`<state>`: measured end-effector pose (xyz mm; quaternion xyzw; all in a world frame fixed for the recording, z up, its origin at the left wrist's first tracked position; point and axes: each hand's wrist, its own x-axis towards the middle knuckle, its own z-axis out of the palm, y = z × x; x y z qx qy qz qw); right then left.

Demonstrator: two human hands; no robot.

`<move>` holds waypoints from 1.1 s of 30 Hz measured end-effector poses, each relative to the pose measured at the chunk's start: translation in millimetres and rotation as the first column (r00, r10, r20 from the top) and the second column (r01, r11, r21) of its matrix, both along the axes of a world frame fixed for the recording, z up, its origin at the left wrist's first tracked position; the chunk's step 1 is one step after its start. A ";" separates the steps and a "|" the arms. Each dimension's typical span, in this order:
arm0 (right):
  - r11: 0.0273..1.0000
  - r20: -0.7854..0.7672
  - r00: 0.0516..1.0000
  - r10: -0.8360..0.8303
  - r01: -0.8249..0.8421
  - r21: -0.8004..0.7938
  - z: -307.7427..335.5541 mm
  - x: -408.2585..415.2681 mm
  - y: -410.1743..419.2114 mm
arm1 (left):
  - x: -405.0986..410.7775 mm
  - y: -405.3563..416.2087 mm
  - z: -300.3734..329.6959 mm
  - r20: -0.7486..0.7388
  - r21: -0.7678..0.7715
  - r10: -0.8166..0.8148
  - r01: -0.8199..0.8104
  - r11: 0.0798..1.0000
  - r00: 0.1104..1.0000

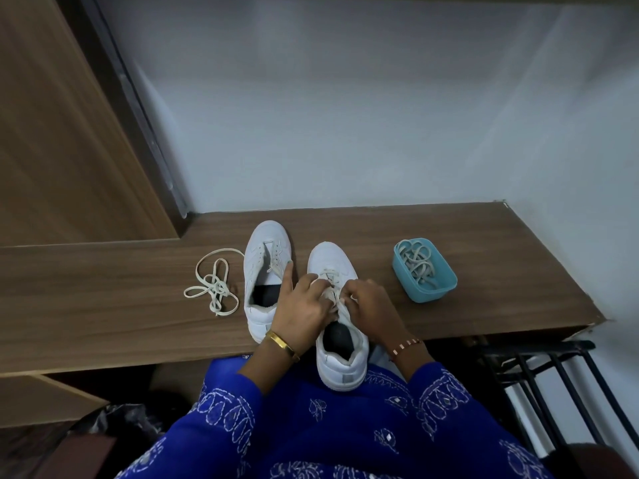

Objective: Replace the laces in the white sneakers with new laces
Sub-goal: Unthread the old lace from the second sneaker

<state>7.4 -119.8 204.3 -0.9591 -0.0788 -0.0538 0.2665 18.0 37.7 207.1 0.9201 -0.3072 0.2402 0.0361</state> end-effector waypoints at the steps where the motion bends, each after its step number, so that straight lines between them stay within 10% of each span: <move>1: 1.000 -0.003 1.000 -0.003 0.003 0.002 -0.6 0.6 -0.2 | -0.1 0.3 -2.4 0.027 -0.007 -0.014 0.015 1.000 1.000; 9: 0.986 0.279 0.959 -0.056 0.097 -0.136 0.2 -7.9 2.8 | -2.0 8.3 -1.5 -0.225 -0.404 0.043 -0.133 0.905 0.973; 16: 0.996 0.194 0.981 -0.031 0.046 -0.076 -7.6 1.6 1.4 | -7.4 19.5 15.9 -0.445 -0.874 -0.311 -0.332 0.355 0.840; 24: 0.994 0.068 0.993 -0.096 0.092 0.052 -9.1 3.2 -7.9 | 4.1 27.2 28.6 -0.547 -0.791 -0.335 -0.605 -0.092 0.767; 26: 0.996 0.044 0.996 -0.082 0.080 0.032 -8.6 2.7 -7.8 | 6.2 29.5 31.0 -0.620 -0.773 -0.251 -0.633 0.038 0.743; 30: 0.999 0.015 0.999 -0.043 0.044 -0.025 -0.2 1.5 -6.3 | 7.9 32.1 23.5 -0.601 -0.479 0.070 -0.428 0.767 0.797; 33: 0.993 0.012 0.999 0.035 -0.034 -0.117 4.2 2.3 -3.2 | -0.7 16.3 19.2 -0.370 -0.250 0.069 -0.171 0.953 0.926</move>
